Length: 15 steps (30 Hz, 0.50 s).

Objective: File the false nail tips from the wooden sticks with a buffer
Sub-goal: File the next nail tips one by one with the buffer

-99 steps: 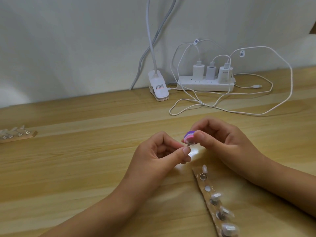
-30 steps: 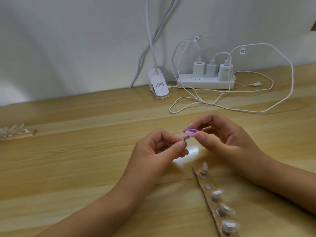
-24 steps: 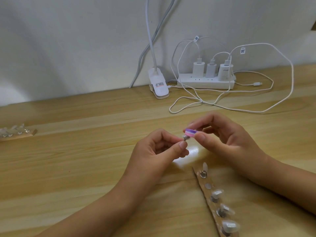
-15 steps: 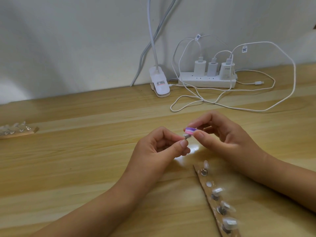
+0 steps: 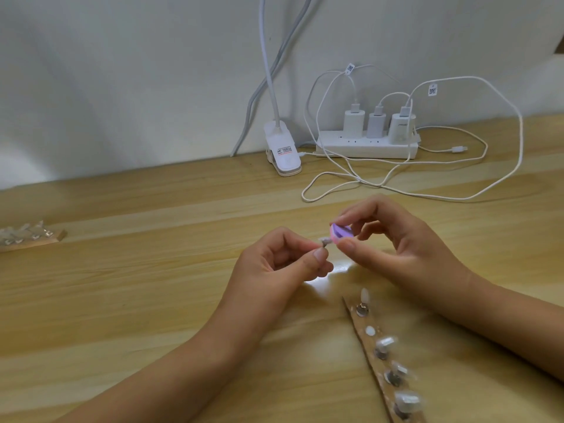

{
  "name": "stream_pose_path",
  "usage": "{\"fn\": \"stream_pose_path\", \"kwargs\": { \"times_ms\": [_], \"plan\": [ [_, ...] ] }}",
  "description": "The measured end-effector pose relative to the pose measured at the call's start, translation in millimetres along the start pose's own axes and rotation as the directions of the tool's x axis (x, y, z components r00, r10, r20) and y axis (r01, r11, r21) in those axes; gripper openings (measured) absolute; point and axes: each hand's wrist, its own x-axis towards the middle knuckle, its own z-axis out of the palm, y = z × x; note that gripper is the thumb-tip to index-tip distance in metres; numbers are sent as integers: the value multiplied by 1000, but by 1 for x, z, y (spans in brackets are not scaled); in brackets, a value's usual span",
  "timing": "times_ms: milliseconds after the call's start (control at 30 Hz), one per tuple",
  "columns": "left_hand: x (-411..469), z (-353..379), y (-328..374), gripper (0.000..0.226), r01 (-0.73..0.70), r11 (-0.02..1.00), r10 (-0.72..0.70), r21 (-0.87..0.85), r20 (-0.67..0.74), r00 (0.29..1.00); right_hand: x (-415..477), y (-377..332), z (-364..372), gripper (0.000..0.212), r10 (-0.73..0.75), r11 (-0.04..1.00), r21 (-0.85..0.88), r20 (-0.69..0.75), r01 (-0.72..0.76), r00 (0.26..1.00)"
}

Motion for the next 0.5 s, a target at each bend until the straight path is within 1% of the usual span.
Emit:
{"fn": "stream_pose_path", "kwargs": {
  "times_ms": [33,67,100,133,200,233,267,300,367,400,433,500],
  "plan": [
    [0,0,0,13,1,1000,-1,-3,0,1000,1,2,-1,28,55,998,8,-22,-55,998],
    [0,0,0,13,1,1000,-1,-3,4,1000,1,2,-2,27,69,997,30,-43,-68,997],
    [0,1,0,12,-1,1000,1,-1,8,1000,0,0,-3,25,28,998,51,-59,-25,998],
    [0,0,0,11,-2,1000,2,2,7,1000,0,-2,-3,23,-46,997,51,-62,50,997],
    [0,0,0,11,-8,1000,8,3,9,1000,-4,-5,-1,26,-198,980,-42,-26,197,980],
    [1,0,0,13,-12,1000,12,0,9,1000,-4,-5,0,27,-219,971,-95,-1,218,976],
    [1,0,0,14,-11,1000,11,-8,4,1000,-3,-4,1,30,-191,973,-132,6,190,982],
    [2,0,0,13,-6,1000,6,-20,-4,1000,-1,-3,1,32,-133,980,-151,-12,130,991],
    [2,-1,-1,7,4,999,-4,-41,-9,1000,1,-1,-1,35,-30,989,-146,-68,20,997],
    [2,-1,-1,5,3,999,-3,-41,-6,1000,1,-1,-2,36,-17,992,-129,-86,6,996],
    [1,0,-1,5,1,999,0,-34,0,1000,0,-2,-3,36,-39,993,-113,-87,29,995],
    [1,0,-1,10,-3,1000,3,-26,3,1000,-2,-4,-1,34,-135,987,-91,-38,131,990]
  ]
}}
